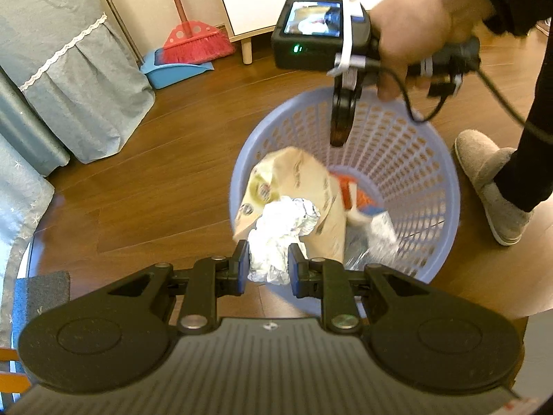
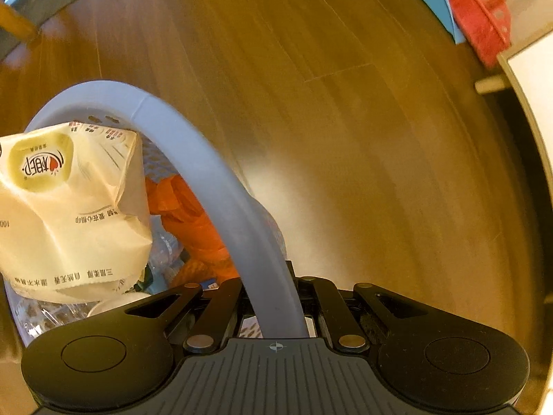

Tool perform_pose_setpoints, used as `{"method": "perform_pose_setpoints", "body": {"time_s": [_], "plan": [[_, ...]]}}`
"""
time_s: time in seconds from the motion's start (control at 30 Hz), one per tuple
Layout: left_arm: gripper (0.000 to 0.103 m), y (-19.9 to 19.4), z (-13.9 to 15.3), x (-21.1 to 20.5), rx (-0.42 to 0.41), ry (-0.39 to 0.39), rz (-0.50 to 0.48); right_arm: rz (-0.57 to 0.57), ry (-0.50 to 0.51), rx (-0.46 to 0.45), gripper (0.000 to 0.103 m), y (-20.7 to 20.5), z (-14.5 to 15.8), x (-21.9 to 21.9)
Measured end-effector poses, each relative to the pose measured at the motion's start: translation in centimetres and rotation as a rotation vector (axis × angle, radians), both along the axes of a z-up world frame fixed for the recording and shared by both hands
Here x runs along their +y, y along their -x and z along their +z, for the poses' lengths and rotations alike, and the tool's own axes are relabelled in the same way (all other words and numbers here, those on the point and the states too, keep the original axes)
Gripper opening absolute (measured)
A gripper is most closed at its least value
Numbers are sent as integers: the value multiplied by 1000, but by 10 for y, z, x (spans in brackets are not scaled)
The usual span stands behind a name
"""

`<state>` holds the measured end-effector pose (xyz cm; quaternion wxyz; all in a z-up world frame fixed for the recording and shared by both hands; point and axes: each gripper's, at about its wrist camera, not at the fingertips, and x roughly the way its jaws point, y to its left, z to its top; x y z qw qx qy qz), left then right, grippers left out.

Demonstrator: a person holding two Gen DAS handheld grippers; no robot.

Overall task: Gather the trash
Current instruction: 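Lift the tissue with the left gripper and carry it over the basket, then open the left gripper to drop the tissue into the basket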

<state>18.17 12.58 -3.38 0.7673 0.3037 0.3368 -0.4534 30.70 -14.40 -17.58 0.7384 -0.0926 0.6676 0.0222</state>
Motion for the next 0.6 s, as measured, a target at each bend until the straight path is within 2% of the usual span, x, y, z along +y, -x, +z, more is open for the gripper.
{"method": "perform_pose_setpoints", "body": {"time_s": [0.2,0.6], "plan": [[19,2,4,-11,29,-23,3,-154,-86,16,0,15,-12,-8],[20,3,-16,-52,94,-79,104,-507,-218,22,0,70,-36,-39]]}}
